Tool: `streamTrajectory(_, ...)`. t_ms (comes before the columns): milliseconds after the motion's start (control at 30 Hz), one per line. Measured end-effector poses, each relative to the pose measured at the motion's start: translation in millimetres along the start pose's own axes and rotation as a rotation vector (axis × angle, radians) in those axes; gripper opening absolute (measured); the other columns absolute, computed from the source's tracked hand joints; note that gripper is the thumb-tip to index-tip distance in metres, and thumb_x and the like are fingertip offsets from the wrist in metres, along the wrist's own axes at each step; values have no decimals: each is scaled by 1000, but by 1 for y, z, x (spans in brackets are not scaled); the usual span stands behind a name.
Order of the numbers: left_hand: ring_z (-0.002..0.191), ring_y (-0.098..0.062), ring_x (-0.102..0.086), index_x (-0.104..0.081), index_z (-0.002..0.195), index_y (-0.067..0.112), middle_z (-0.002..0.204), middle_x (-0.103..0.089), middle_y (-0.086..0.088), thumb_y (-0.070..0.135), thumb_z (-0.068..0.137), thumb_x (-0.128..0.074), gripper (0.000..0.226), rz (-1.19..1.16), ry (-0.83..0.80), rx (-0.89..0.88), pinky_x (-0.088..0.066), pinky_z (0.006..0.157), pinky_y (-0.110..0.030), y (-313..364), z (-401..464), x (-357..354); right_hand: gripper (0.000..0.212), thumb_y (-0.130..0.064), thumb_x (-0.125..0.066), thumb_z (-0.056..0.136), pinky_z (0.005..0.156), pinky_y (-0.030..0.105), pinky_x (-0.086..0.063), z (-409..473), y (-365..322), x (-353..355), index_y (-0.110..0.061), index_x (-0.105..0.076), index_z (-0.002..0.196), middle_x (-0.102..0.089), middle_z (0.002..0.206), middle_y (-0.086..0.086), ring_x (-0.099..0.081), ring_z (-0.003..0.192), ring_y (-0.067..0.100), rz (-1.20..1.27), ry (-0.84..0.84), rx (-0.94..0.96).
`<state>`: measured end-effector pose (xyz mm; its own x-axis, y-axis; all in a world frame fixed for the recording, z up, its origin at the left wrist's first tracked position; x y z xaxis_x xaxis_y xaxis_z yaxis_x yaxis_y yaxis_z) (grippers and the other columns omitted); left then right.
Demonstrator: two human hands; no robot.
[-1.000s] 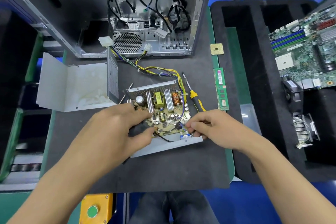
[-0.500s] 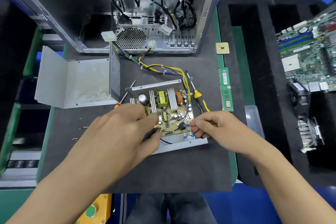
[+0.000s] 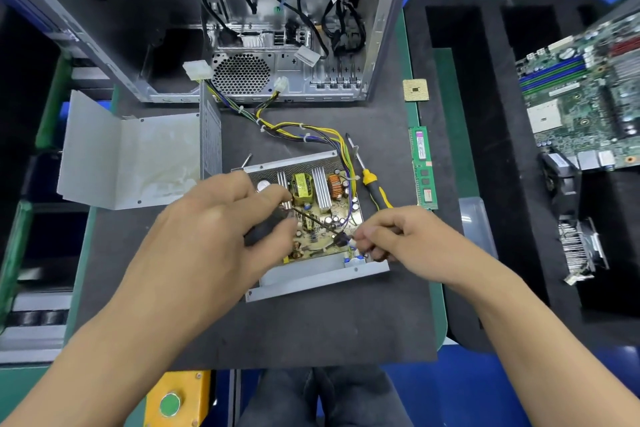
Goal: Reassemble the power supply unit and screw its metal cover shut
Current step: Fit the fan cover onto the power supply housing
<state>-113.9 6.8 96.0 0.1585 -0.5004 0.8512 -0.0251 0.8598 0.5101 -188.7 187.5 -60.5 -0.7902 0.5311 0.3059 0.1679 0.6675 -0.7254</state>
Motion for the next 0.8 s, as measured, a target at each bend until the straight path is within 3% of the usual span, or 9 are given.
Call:
streamTrajectory(100,63,-25,-54,-77,101,13,69,-49,1,42,88,-51,41,-5,-16,-16,-51,54,-40,-1,-2,-1,11,-32,-67,89,55,9,-45,-8,-29,28,-28,-72,80,-70,69,-11,-59,53,0,92,286,163)
streamTrajectory(133,64,-23,-53,-77,102,13,70,-49,1,41,88,-52,40,-12,-13,-27,-51,56,-38,-1,-1,0,15,-45,-71,81,55,8,-44,-10,-40,29,-30,-71,81,-70,72,-12,-59,54,0,87,283,207)
streamTrajectory(200,68,-17,-52,-76,108,13,72,-51,1,40,89,-53,40,-50,-23,-57,-48,61,-33,-1,-1,0,40,-63,-73,63,61,15,-49,-6,-50,14,-36,-69,92,-71,81,-14,-61,62,1,-12,121,186)
streamTrajectory(300,73,-15,-52,-73,116,9,76,-57,-2,37,91,-54,42,-121,-97,-119,-42,69,-24,5,1,-8,37,-48,-85,67,66,26,-55,-2,-51,-8,-38,-67,98,-71,82,-16,-65,69,2,-187,-76,123)
streamTrajectory(433,71,-20,-54,-69,122,5,74,-59,-1,35,92,-57,45,-144,-173,-204,-44,72,-28,12,2,-15,18,-21,-76,85,65,19,-52,-3,-52,-1,-34,-73,97,-67,71,-15,-58,64,-3,-380,-17,165)
streamTrajectory(500,69,-19,-53,-69,123,4,71,-57,1,34,91,-59,45,-139,-184,-241,-46,70,-29,15,2,-14,14,-21,-72,89,60,12,-45,-7,-52,5,-34,-76,94,-67,71,-15,-56,66,-6,-411,14,171)
streamTrajectory(600,69,-19,-54,-69,122,5,70,-57,3,34,92,-60,43,-98,-236,-313,-50,69,-30,25,-3,-25,12,-26,-72,89,64,16,-44,-11,-52,13,-37,-76,86,-67,73,-13,-56,73,-1,-466,36,160)
streamTrajectory(667,76,-20,-56,-70,120,9,75,-60,3,33,93,-64,37,-76,-293,-335,-53,71,-34,30,-6,-39,13,-25,-71,90,68,20,-46,-11,-50,18,-37,-76,86,-66,78,-12,-57,76,3,-535,43,149)
streamTrajectory(800,90,-18,-51,-68,121,18,89,-63,4,38,97,-60,32,-65,-440,-280,-50,80,-40,20,-8,-59,16,-22,-71,90,66,11,-45,-12,-52,19,-37,-73,84,-67,76,-14,-58,75,-6,-538,45,153)
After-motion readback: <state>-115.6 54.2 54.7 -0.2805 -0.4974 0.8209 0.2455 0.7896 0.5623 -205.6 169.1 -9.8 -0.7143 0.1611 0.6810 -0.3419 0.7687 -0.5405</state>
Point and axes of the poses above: each hand's wrist, its own z-axis towards the middle knuckle, its own x-axis out of the back of the hand, y = z × x, the point moved 10 cm from there along z, towards the middle knuckle
